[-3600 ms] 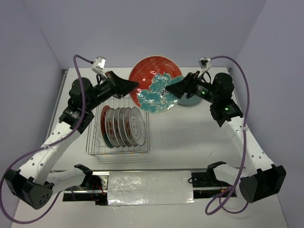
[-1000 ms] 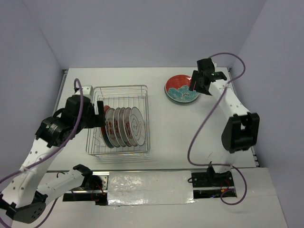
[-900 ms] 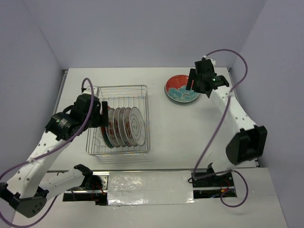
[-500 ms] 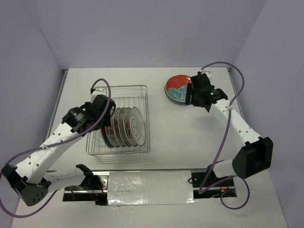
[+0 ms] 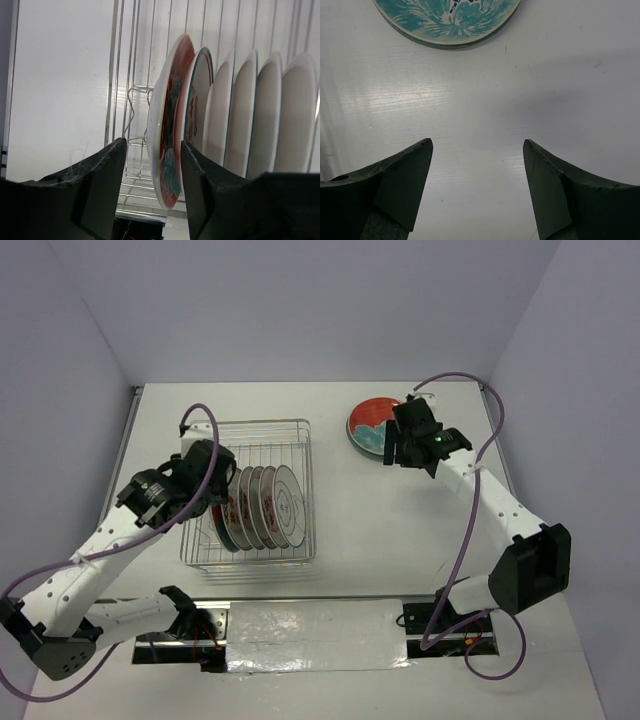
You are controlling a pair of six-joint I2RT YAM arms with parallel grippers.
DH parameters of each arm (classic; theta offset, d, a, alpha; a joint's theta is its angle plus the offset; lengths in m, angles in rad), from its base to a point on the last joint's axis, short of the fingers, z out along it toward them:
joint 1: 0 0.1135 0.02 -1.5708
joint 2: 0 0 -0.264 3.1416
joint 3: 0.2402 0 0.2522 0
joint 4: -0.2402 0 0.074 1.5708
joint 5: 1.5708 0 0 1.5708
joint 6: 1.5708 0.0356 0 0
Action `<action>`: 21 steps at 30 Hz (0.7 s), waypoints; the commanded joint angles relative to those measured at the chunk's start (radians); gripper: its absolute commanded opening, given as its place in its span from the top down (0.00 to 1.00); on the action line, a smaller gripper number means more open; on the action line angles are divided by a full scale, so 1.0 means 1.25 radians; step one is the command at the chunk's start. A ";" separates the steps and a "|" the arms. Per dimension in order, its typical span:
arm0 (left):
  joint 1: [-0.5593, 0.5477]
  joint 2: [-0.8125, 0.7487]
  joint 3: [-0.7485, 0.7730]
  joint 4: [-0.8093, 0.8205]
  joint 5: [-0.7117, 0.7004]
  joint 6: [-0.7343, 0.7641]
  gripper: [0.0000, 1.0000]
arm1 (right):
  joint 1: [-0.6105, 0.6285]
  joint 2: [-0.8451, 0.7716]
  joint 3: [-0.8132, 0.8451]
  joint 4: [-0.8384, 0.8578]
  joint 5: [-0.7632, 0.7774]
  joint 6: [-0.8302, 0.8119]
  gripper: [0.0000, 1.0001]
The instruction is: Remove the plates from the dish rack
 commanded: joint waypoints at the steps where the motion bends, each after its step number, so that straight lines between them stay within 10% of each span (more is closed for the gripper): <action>1: -0.002 -0.032 0.062 -0.011 -0.009 0.010 0.41 | 0.018 0.010 -0.002 0.025 0.001 -0.002 0.20; 21: -0.002 0.027 -0.072 0.046 -0.061 0.007 0.53 | 0.048 0.039 -0.023 0.028 0.002 0.001 0.20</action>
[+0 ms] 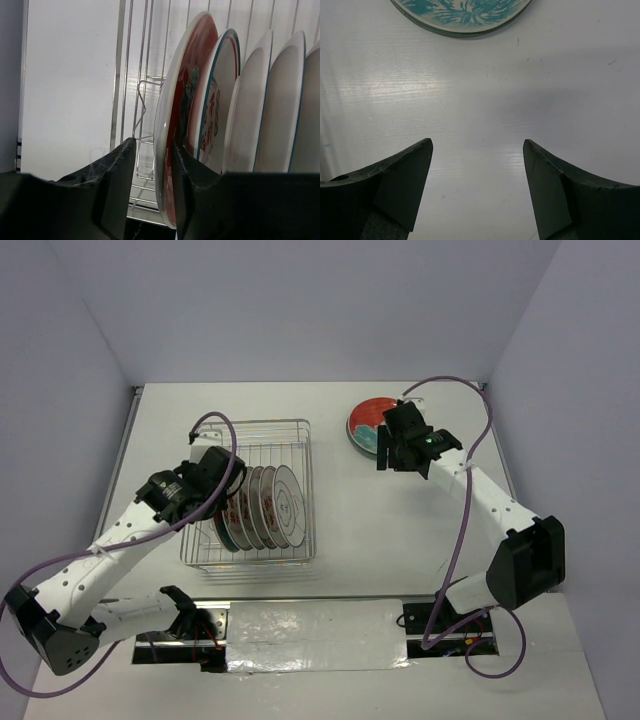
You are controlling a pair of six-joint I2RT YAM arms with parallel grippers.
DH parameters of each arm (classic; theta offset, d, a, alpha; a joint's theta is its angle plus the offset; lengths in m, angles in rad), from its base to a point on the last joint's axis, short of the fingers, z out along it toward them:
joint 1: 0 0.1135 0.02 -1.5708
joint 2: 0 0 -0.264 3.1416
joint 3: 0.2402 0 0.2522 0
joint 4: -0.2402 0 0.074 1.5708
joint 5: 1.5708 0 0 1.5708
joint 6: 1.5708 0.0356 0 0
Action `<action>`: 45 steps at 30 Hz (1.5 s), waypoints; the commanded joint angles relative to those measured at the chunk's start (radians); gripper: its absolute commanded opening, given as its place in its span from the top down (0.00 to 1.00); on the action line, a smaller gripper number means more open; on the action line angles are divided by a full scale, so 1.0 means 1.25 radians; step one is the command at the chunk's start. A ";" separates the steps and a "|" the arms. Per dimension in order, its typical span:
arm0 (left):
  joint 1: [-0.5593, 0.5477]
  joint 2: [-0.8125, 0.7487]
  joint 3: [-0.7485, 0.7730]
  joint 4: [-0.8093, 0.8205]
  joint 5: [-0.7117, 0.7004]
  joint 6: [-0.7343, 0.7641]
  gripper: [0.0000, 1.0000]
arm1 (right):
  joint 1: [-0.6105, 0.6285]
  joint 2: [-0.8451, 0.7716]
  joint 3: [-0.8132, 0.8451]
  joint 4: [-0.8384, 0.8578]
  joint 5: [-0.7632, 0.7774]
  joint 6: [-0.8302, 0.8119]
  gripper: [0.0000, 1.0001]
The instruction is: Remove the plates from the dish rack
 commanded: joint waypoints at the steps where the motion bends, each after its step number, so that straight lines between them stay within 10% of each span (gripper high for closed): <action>1: -0.002 0.013 -0.020 0.035 -0.026 0.008 0.54 | 0.012 0.013 -0.012 0.023 0.005 0.000 0.20; 14: -0.002 0.026 0.050 0.021 -0.055 0.028 1.00 | 0.024 0.017 0.000 0.013 0.016 0.009 0.20; 33: -0.003 0.218 0.562 -0.258 -0.346 0.060 1.00 | 0.024 -0.006 0.059 -0.008 0.024 -0.003 0.20; 38: -0.003 0.206 0.631 0.035 -0.382 0.227 1.00 | 0.024 -0.135 0.011 0.126 -0.155 -0.019 0.19; 45: 0.004 0.047 0.442 0.560 0.133 0.247 1.00 | 0.025 -0.286 -0.107 0.482 -0.621 0.071 0.00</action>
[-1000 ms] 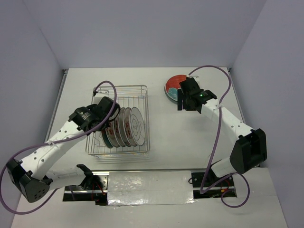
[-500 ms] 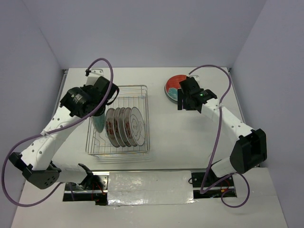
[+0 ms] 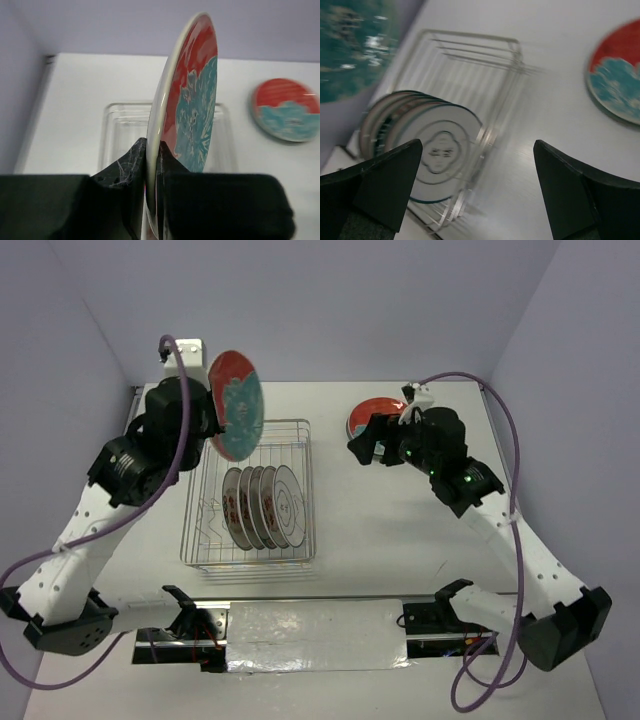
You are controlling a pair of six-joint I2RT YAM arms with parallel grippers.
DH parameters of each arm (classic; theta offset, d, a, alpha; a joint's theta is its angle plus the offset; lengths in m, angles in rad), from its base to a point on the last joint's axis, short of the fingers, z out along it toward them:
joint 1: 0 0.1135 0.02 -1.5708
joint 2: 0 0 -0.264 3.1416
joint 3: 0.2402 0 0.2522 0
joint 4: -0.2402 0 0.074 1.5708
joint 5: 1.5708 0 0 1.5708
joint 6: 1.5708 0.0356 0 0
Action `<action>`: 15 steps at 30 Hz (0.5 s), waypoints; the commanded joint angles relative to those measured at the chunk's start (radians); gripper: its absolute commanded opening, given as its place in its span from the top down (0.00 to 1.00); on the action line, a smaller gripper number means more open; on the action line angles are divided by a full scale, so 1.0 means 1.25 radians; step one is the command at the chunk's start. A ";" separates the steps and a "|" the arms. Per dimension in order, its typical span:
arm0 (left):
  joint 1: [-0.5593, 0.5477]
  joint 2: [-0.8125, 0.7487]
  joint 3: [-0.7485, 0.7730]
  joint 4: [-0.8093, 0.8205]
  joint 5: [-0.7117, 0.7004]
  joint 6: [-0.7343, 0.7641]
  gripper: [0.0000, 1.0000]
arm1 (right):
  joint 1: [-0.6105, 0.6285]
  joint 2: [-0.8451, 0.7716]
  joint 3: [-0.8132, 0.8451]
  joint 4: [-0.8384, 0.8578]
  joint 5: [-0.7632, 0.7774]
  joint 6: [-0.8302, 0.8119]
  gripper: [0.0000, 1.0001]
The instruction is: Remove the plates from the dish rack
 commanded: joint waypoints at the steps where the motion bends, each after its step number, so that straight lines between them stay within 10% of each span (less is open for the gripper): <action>1: -0.001 -0.080 -0.051 0.418 0.314 -0.037 1.00 | 0.006 -0.033 -0.011 0.225 -0.259 0.064 0.00; 15: 0.119 -0.183 -0.437 0.948 0.774 -0.497 1.00 | -0.166 -0.091 -0.031 0.268 -0.384 0.111 0.02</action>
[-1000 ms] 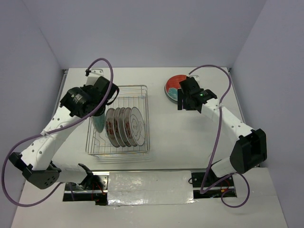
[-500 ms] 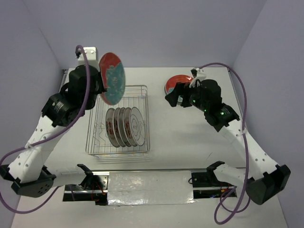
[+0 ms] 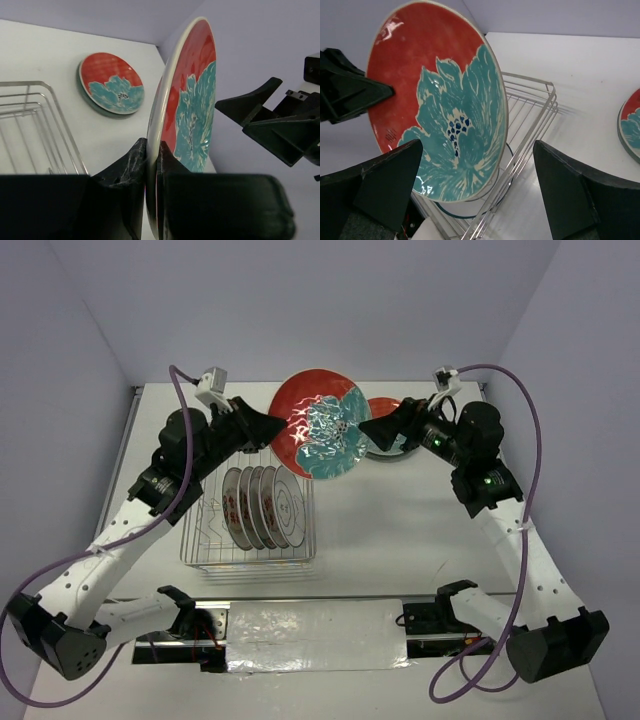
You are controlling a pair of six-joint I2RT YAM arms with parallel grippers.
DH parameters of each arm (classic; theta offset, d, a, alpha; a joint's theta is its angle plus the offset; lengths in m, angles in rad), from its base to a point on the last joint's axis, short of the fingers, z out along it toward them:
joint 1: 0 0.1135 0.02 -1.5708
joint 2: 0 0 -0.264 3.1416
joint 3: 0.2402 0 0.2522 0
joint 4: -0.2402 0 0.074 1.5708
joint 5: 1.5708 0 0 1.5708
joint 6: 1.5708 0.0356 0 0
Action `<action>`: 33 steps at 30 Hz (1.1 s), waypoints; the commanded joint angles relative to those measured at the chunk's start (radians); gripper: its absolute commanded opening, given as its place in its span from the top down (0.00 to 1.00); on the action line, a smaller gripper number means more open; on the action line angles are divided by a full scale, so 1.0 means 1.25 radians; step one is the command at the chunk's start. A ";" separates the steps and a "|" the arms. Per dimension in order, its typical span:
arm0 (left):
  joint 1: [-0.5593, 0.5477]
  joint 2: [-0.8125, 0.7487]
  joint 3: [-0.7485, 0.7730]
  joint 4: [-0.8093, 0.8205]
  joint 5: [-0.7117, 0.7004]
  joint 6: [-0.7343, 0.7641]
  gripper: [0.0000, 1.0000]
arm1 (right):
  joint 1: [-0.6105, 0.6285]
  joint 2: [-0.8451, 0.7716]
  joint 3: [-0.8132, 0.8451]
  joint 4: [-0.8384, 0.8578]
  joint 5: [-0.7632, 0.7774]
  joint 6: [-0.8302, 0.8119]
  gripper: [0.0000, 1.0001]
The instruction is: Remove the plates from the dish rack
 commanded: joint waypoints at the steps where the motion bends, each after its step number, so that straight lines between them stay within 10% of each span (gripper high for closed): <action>1: 0.052 -0.069 -0.032 0.420 0.153 -0.209 1.00 | -0.044 -0.039 -0.030 0.061 -0.080 0.015 0.02; 11: 0.126 -0.047 -0.155 0.645 0.290 -0.343 1.00 | -0.144 -0.006 -0.134 0.336 -0.390 0.178 0.10; 20: 0.126 -0.036 -0.141 0.540 0.288 -0.278 1.00 | -0.142 0.016 -0.110 0.404 -0.396 0.272 0.15; 33: 0.097 0.035 -0.085 0.475 0.331 -0.199 0.91 | -0.013 0.101 0.006 0.311 -0.273 0.262 0.80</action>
